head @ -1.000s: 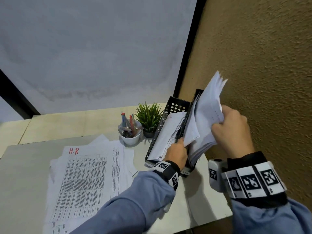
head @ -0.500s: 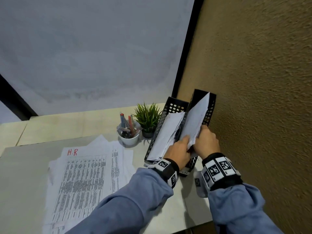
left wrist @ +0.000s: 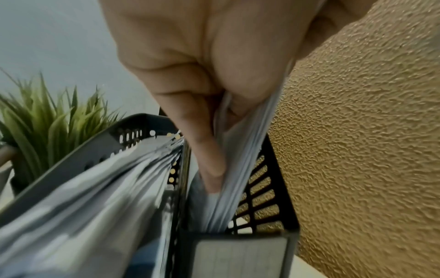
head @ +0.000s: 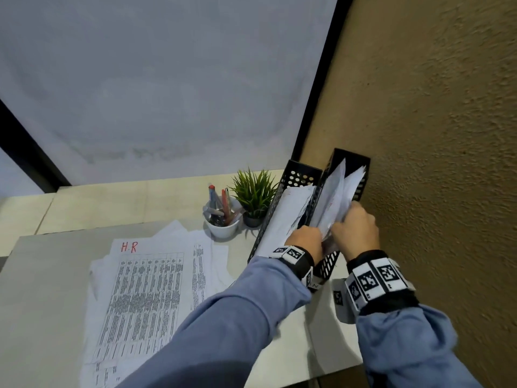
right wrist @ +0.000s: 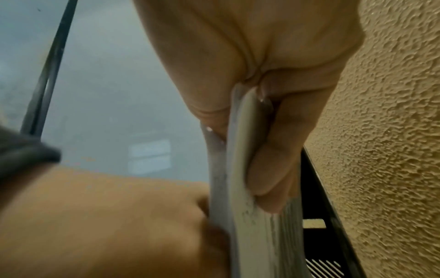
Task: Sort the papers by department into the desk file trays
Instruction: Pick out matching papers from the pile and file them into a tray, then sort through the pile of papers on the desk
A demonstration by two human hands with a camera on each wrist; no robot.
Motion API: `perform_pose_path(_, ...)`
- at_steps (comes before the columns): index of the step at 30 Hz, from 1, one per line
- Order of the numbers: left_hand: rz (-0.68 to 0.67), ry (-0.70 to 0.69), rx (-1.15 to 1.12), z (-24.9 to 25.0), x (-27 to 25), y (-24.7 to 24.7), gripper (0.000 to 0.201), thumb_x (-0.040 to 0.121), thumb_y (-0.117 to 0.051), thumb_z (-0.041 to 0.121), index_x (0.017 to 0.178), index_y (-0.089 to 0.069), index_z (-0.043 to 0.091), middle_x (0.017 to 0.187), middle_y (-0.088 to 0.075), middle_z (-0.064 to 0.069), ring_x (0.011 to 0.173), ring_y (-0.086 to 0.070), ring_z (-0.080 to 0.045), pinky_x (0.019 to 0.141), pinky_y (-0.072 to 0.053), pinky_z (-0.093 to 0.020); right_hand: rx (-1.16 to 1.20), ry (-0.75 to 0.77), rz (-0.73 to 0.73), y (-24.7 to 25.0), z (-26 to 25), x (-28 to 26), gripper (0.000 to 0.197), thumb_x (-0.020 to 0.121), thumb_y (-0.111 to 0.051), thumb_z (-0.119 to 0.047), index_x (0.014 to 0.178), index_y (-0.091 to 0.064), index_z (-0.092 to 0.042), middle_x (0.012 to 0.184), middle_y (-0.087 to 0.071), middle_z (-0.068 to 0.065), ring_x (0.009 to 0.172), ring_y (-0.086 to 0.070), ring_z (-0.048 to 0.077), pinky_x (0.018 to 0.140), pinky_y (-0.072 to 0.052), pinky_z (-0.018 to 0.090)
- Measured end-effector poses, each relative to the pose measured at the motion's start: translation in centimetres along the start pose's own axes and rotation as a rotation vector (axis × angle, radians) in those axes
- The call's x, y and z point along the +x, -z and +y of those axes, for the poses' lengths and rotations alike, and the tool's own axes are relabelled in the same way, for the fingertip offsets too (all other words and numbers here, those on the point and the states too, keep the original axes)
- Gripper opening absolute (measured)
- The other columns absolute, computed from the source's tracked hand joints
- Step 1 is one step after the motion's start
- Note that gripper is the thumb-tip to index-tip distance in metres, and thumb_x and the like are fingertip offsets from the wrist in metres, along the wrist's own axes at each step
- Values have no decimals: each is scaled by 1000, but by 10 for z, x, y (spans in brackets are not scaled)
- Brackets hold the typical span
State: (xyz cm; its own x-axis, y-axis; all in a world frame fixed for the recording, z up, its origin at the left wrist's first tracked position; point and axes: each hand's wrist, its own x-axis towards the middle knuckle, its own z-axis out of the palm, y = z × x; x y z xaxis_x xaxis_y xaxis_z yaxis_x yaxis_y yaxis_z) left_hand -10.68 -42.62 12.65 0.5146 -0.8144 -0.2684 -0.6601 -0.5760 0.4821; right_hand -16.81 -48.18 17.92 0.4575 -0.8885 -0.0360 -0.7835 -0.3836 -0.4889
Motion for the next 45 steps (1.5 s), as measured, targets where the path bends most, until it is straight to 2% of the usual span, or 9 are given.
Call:
perform_pose_path(9,85,-94,-329,-43,-40,8,57,80,-66,26,131,-43,14,124,-59,-9,110,-58,-28,93,-48,-35,180,40,159,-2,14,-18,47,87,-48,-5,134,-44,-8,133,-51,17,120,-47,34,97,-39,36)
perform_pose_path(13,243,190,-530,-131,-78,-11,31,83,-58,21,113,-59,14,112,-67,-4,99,-64,-23,88,-49,-30,319,433,442,-22,-13,-55,50,73,-42,9,118,-58,-5,124,-47,16,116,-38,26,96,-32,28)
perform_pose_path(17,307,598,-472,-235,-118,-31,32,86,-56,14,118,-56,10,119,-62,-10,105,-60,-25,94,-47,-31,361,637,130,-91,-31,-78,41,74,-39,1,108,-63,-3,110,-49,8,107,-45,19,96,-34,19)
perform_pose_path(23,356,975,-288,-333,-176,-34,48,87,-58,22,128,-43,1,130,-44,-20,118,-46,-37,98,-42,-43,284,121,-644,-201,-38,-119,36,89,-53,-5,125,-54,-5,125,-52,10,113,-54,24,92,-40,23)
perform_pose_path(28,352,1048,-396,-358,-190,-41,60,85,-61,28,133,-38,1,135,-42,-21,122,-44,-39,101,-40,-44,194,-14,-728,-244,-41,-138,28,81,-55,-4,66,-34,-13,63,-29,-2,55,-32,14,40,-23,13)
perform_pose_path(34,362,1104,-361,-367,-195,-45,59,82,-67,30,128,-41,4,129,-46,-19,118,-47,-38,97,-42,-46,174,-28,-810,-260,-52,-145,42,81,-58,-5,59,-25,-20,60,-26,-3,51,-27,11,45,-25,21)
perform_pose_path(38,429,987,-464,-374,-205,-45,34,84,-61,11,117,-54,9,114,-63,-14,100,-61,-33,85,-48,-34,300,-190,-858,-265,-52,-148,13,80,-65,-10,84,-54,-16,76,-46,3,66,-46,14,71,-39,20)
perform_pose_path(41,468,819,-526,-370,-211,-48,25,88,-57,8,112,-64,9,108,-65,-11,98,-61,-28,86,-47,-30,405,-292,-856,-265,-52,-147,52,81,-66,-6,129,-48,1,92,-63,27,75,-61,30,67,-48,28)
perform_pose_path(45,467,673,-710,-368,-223,-53,37,87,-54,-4,66,-69,22,87,-63,1,85,-59,-15,80,-44,-22,532,-383,-784,-267,-50,-142,68,61,-84,-19,120,-56,-2,117,-62,16,105,-61,31,96,-49,42)
